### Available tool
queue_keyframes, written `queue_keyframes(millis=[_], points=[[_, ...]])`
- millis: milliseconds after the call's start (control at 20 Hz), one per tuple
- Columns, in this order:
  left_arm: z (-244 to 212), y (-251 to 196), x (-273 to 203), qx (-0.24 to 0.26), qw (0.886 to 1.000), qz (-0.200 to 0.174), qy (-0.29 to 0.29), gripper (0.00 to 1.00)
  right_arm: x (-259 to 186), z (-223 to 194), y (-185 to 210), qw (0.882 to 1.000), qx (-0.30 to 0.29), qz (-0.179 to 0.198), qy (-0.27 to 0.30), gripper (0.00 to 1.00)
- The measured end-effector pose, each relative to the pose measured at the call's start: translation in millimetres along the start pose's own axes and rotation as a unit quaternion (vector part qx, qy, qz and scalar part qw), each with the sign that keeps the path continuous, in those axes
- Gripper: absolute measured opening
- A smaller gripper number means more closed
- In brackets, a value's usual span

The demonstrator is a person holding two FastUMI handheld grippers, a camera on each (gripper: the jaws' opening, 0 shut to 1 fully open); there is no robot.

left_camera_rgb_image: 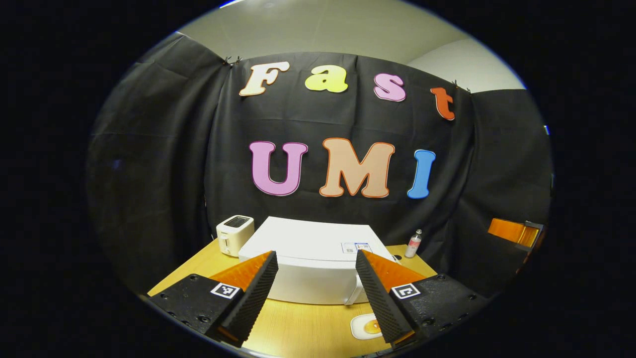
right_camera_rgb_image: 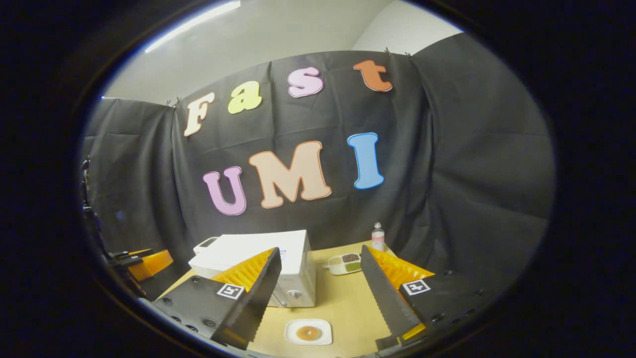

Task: Open the microwave oven with the left hand, put the food in, and close the microwave oven.

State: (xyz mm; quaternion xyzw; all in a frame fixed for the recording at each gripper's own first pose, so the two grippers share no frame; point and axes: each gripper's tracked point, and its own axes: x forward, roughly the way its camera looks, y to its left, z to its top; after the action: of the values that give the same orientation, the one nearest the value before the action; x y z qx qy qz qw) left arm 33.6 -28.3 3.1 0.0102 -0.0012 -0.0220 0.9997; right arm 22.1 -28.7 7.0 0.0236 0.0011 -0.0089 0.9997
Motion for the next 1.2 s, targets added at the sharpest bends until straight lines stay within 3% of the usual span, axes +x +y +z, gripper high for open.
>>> queue_keyframes(millis=[200, 250, 600, 850, 900, 950, 1200], points=[[-16, -12, 5, 0.003, 1.000, -0.022, 0.018, 0.92, -4, -3, -3, 1.000, -0.003, -0.008, 0.002, 0.92], [-22, -15, 7, 0.004, 0.999, -0.027, 0.024, 0.95, -5, -4, -5, 1.000, -0.004, -0.011, 0.002, 0.92], [-82, -32, 36, 0.001, 0.994, -0.058, 0.093, 0.95, -25, -21, -17, 0.999, 0.003, -0.039, 0.021, 0.91], [-131, -45, 60, 0.015, 0.985, -0.078, 0.151, 0.96, -33, -32, -26, 0.998, 0.011, -0.063, 0.031, 0.92], [-141, -47, 66, 0.018, 0.983, -0.082, 0.164, 0.96, -33, -34, -26, 0.997, 0.017, -0.068, 0.031, 0.99], [-151, -51, 71, 0.023, 0.980, -0.088, 0.175, 0.96, -33, -36, -27, 0.997, 0.023, -0.071, 0.032, 0.92], [-198, -65, 96, 0.036, 0.968, -0.111, 0.221, 0.96, -29, -45, -34, 0.994, 0.042, -0.090, 0.039, 0.91]])
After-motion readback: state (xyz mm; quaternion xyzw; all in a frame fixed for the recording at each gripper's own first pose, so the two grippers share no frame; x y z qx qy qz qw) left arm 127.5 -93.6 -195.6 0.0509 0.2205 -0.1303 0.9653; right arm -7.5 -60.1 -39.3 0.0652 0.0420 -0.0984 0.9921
